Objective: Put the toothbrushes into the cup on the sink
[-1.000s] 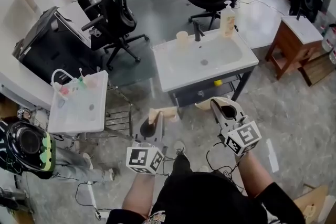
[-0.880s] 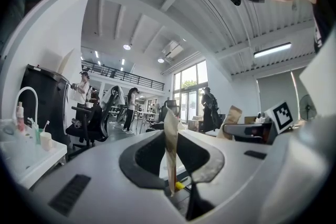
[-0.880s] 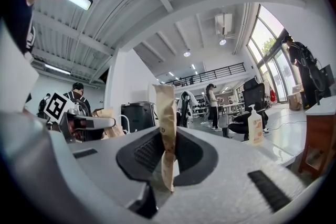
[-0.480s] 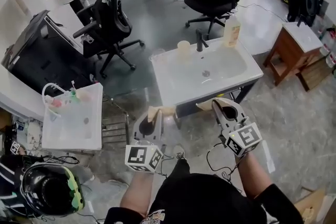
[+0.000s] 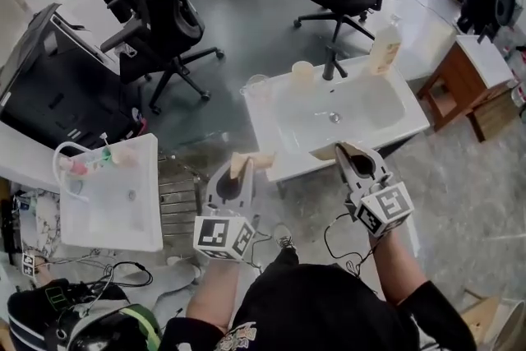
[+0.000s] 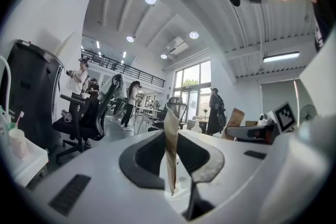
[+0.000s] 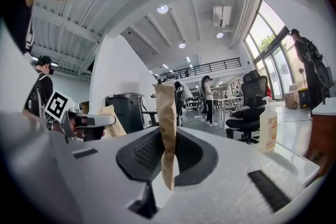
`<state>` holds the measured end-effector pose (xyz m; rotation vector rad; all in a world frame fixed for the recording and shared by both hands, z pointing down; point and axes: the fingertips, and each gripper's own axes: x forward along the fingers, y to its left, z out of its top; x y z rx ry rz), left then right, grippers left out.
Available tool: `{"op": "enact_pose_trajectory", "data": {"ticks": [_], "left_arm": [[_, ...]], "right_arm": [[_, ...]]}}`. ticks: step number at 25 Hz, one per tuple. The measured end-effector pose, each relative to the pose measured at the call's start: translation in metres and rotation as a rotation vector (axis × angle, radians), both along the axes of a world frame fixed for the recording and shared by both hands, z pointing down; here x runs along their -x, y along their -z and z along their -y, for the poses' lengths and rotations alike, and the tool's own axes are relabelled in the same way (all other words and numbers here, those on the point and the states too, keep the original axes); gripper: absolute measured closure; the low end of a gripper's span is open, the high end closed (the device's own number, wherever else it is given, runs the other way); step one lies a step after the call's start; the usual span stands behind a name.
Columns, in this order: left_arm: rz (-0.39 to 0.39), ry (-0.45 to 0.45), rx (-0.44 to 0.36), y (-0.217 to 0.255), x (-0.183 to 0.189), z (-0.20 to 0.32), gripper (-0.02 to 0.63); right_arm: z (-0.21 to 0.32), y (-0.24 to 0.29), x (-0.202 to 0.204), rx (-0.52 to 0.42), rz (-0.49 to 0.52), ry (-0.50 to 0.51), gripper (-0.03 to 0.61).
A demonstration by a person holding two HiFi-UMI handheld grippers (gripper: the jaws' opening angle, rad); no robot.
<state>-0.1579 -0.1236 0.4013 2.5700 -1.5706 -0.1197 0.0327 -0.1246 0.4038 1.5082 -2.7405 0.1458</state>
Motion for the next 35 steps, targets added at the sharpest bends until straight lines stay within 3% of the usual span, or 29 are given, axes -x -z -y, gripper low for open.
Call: {"op": "enact_pose_trajectory", "data": {"ticks": [9,17,35], "left_arm": [[-0.029,-0.016,0.003,-0.001,0.024,0.054,0.552],[-0.031,-0.006,0.000,0.002,0.021,0.079,0.552],[0.027,0.191,-0.021,0.018,-0.060,0.106,0.552]], "right_arm": [[0.054,0.004,0.030,-0.008,-0.029,-0.001,0.534],[0.082,0.009,0.033,-0.020,-0.040,0.024,0.534],[0.146,0.016,-0.044,-0.054,0.016,0.209,0.534]]}}
